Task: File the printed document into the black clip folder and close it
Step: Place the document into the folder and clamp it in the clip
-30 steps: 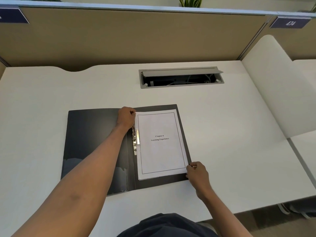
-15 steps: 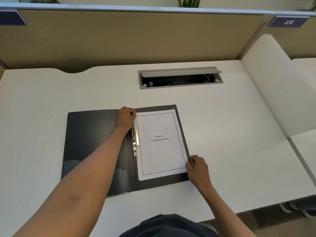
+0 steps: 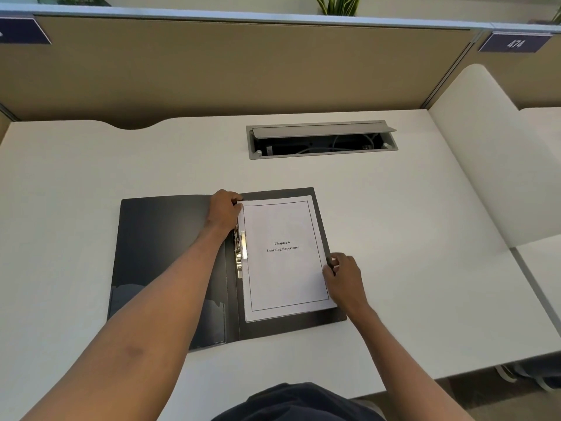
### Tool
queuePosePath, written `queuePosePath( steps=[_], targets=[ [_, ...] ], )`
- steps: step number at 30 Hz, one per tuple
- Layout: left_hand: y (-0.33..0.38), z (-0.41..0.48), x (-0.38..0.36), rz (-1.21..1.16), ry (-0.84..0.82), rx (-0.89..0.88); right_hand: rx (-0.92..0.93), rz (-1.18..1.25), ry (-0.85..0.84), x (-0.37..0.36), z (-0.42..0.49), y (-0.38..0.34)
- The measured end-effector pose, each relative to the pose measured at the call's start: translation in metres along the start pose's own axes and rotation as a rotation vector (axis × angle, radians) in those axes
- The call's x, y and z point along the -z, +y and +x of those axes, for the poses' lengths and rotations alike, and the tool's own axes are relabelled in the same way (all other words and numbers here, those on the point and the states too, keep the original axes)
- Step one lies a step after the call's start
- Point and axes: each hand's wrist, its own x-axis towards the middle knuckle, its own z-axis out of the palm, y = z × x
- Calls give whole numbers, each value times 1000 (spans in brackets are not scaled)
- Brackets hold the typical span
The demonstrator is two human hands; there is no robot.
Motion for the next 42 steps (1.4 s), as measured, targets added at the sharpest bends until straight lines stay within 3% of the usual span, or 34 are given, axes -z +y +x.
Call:
queuePosePath(
  steps=[17, 28, 38, 42],
  targets=[
    [1, -2, -1, 22, 18, 23, 106, -198, -164, -9, 20, -5],
    [8, -6, 5, 48, -26, 40, 147, -367, -167, -15, 20, -4],
    [0, -25, 14, 7, -60, 356, 176, -388, -139, -18, 21, -2],
    [4, -35, 16, -173, -62, 456, 165, -392, -145, -18, 21, -3]
  ],
)
